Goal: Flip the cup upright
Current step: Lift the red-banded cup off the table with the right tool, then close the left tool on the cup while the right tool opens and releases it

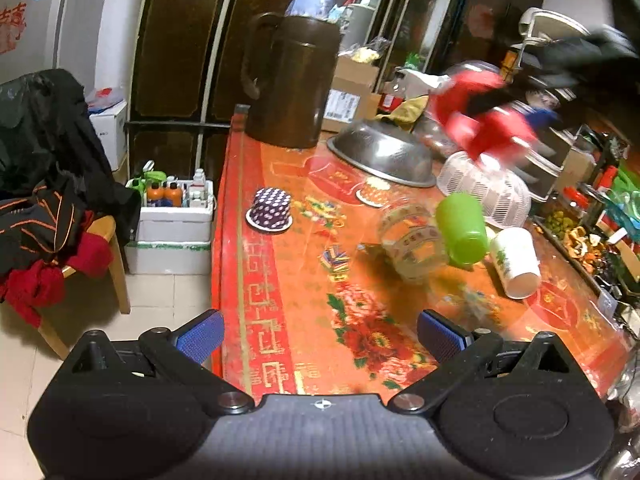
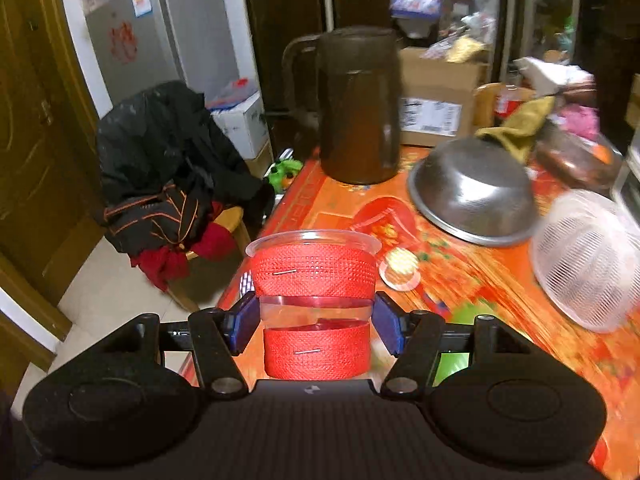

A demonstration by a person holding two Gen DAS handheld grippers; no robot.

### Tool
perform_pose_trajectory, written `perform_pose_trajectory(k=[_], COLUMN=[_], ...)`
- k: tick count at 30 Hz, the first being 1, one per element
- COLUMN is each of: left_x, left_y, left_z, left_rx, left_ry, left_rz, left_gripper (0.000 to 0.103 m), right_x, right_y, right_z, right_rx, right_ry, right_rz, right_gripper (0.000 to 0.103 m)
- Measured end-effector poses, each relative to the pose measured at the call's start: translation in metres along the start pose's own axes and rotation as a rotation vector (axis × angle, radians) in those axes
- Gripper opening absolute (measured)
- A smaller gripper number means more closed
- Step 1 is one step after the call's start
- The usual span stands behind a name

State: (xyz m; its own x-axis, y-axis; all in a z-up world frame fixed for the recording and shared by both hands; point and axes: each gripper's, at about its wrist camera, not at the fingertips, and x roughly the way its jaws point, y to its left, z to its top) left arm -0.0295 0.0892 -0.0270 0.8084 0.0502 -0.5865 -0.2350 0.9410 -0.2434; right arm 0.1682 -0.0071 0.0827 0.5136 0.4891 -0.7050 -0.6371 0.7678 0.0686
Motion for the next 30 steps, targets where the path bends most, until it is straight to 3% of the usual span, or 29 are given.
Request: perform_pose_trajectory(k=[5,13,20,30], left_x=[-0.004,0.016,0.031,0.073], left_y=[-0.017,-0.038,-0.058,-0.084], left_z=[-0.006,-0.017,-0.014,-0.012], left_rx=[0.028,-0.012,-0.033,-0.188], left_ry=[0.022,0.175,0.232,0.402], left_rz=[-0.058,-0.221,-0.260,-0.356], left_gripper=[0.103,0.103,0.103,0.103], right_x=[-0.029,0.016,0.027,0.012], right_y=[-0.012,-0.042,-0.051,-0.051], right_z=[-0.065,-0.155,-0.176,-0.202], right_rx=[0.074,0.288,0.358,0.322], right_ry=[0.039,0.162,0.139,0.086], right_rz=[-0.016,0.016,0.068,0.091], right_gripper=[0.063,0.063,0.067,0.076])
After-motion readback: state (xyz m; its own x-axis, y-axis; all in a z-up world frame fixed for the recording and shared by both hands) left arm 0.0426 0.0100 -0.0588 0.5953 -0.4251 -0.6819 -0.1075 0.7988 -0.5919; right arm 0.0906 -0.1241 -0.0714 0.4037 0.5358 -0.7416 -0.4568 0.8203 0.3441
